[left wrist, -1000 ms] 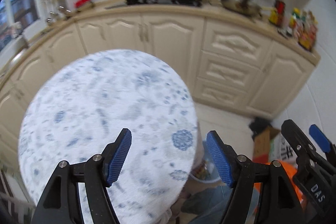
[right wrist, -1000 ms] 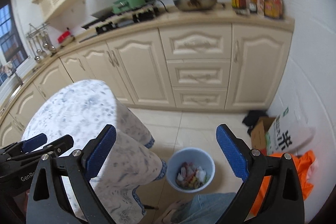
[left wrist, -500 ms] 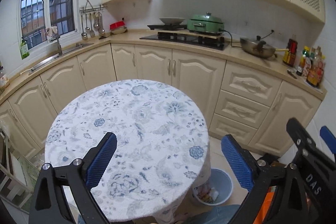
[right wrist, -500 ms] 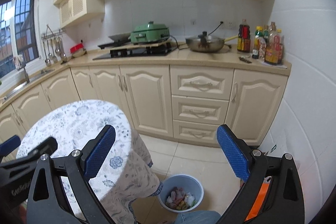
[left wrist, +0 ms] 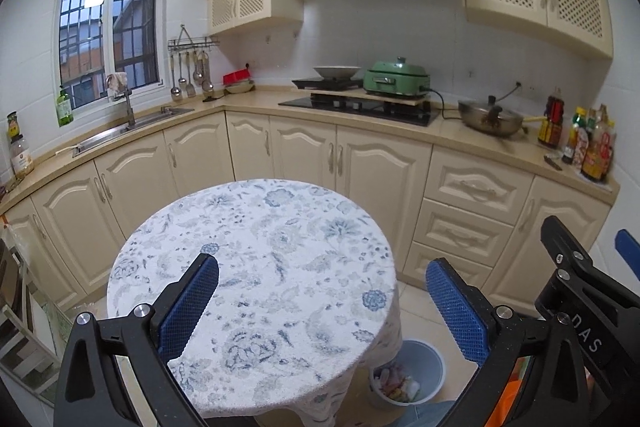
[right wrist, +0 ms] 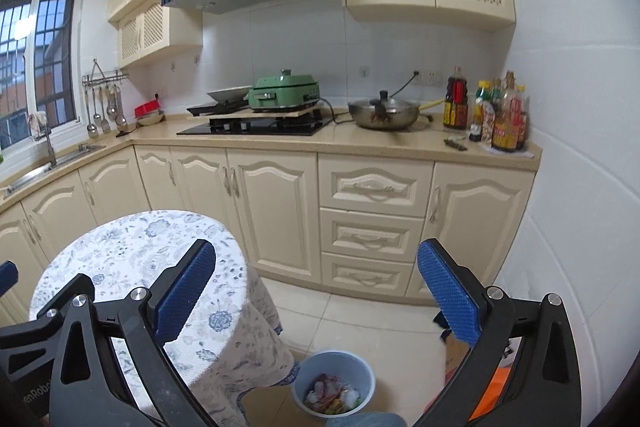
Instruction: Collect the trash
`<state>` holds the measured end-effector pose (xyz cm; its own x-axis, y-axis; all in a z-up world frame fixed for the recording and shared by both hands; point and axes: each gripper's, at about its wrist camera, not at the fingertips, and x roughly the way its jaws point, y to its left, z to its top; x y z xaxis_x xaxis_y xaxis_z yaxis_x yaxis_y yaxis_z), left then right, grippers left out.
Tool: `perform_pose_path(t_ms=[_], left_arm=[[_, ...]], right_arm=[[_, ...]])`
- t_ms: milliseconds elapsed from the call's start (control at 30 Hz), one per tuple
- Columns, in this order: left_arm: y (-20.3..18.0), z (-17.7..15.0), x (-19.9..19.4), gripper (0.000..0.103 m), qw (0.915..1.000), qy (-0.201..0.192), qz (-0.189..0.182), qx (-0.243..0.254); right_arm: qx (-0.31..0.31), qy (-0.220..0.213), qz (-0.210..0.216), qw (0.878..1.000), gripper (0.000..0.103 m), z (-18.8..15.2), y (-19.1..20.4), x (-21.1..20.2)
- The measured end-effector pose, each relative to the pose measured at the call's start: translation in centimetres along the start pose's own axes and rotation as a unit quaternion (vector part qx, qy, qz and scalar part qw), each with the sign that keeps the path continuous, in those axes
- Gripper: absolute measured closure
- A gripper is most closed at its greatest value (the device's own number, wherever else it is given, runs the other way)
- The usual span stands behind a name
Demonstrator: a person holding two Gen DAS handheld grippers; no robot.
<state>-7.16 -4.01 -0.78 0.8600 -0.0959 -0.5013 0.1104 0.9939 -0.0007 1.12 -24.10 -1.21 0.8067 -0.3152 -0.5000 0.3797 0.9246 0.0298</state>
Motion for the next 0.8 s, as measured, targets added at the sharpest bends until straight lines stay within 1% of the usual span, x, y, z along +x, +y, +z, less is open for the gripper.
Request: perform_pose_path(t_ms=[67,167,300,467,800], left_arm=[[-0.1,0.0,-0.2,0.001,1.0,-0.003,0.004,-0.004],[-0.2,-0.2,-0.7,0.001,0.9998,-0.013,0.013,-0.009],[-0.4,-0.6,-1.2,0.001,0.9996,-0.017,0.016,-0.016],[-0.4,-0.9,-1.7,0.001,0.9992,-0.022,0.027,-0.018],[-0.1,-1.3,-1.6,0.001,0.9991,-0.022,0.027,-0.024]], right_arm=[[-0.004,-0.006,-0.004,1.0,0.0,0.1,0.0,-0.4],[-0.004,-0.006,0.001,1.0,0.0,0.3,-0.3,-0.8],[-0.009,-0.01,0.002,1.0,0.0,0.4,-0.5,-1.1],[-0.006,-0.009,0.015,1.0,0.0,0.5,-0.4,-1.0],[-0.006,-0.003,0.028,1.0,0.0,0.3,-0.3,-1.2]])
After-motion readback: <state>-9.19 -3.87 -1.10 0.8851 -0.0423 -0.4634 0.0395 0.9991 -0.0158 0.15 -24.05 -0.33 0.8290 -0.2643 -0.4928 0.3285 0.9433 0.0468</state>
